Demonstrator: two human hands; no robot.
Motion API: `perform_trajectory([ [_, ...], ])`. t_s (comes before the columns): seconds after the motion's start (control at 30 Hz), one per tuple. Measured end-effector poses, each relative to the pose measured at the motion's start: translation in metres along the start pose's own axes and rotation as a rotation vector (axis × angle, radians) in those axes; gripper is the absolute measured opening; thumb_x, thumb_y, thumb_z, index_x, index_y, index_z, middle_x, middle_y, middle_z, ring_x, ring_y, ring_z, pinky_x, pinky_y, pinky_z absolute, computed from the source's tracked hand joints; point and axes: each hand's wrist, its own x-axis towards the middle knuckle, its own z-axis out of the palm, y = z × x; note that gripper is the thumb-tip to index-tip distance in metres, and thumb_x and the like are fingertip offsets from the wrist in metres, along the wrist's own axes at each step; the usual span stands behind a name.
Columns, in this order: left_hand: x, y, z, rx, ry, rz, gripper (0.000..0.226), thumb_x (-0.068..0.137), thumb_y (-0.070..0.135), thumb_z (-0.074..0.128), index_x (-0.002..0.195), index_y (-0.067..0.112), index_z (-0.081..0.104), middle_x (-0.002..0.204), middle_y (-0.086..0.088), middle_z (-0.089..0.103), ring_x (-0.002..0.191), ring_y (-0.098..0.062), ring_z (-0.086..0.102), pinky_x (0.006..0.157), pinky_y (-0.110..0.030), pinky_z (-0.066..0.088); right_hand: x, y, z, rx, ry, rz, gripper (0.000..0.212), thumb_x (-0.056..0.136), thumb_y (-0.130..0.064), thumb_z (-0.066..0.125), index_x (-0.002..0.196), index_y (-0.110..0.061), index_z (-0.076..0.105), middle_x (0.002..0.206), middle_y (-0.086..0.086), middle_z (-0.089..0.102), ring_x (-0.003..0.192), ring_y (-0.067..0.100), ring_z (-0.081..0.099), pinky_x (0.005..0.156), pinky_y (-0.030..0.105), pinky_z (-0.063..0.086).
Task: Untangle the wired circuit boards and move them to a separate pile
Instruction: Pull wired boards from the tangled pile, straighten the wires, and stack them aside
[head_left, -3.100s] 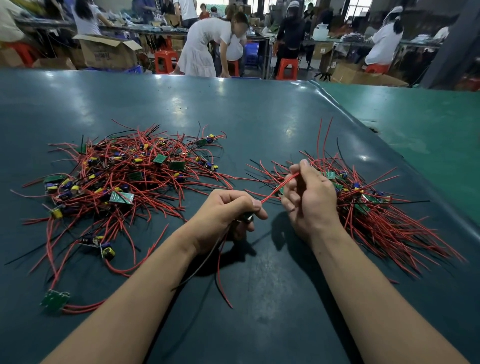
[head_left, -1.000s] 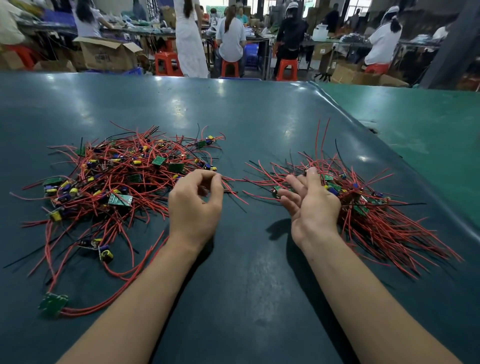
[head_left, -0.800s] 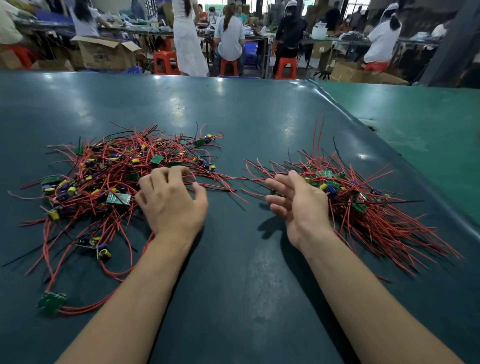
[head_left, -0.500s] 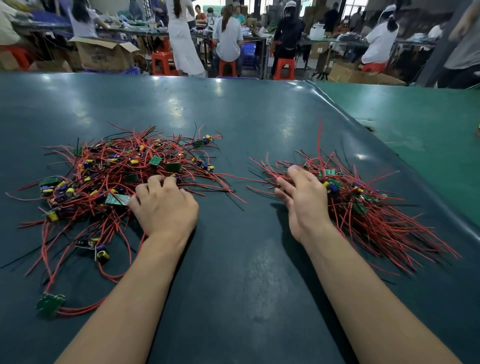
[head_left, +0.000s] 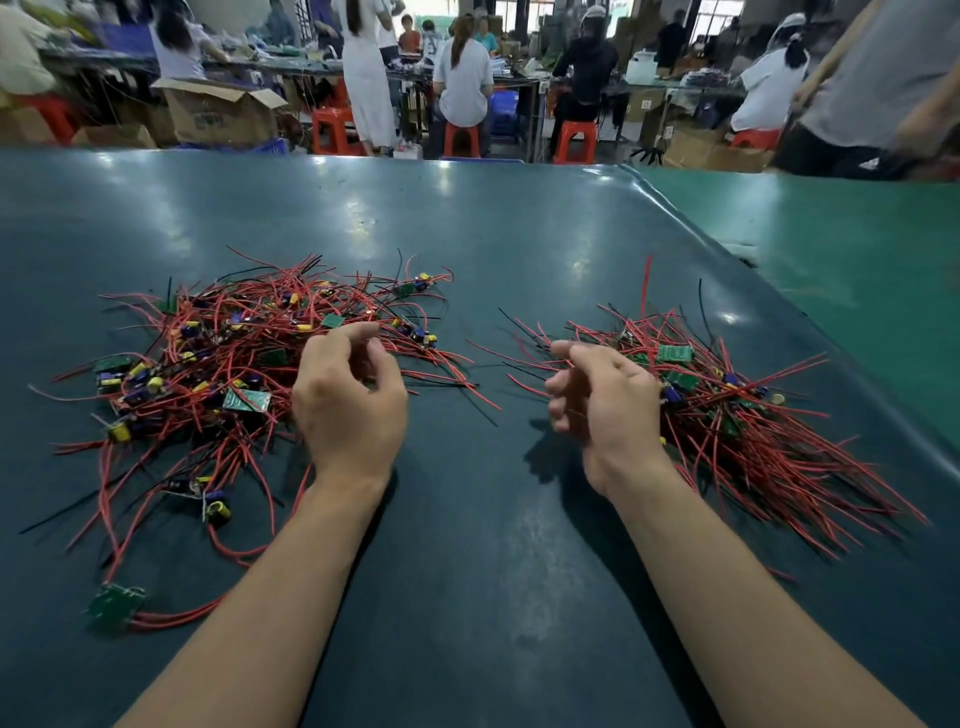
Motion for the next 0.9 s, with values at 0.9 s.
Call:
perform_trajectory([
  [0.9, -0.032, 0.018, 0.013, 0.125, -0.746, 0.298, 0.018, 0.087, 0.033, 0.063, 0.093, 0.018, 0.069, 0.093, -0.001, 0.067, 0.098, -0.026, 0.058, 0.085, -0.039, 0.046, 0.001, -0.001, 0.008, 0.421, -0.197, 0.045, 0.012, 0.095, -0.001, 0.053, 0.090, -0.001, 0.064, 0.078, 0.007, 0.072, 0.069, 0.025, 0.072, 0.058, 0.024, 0.057],
])
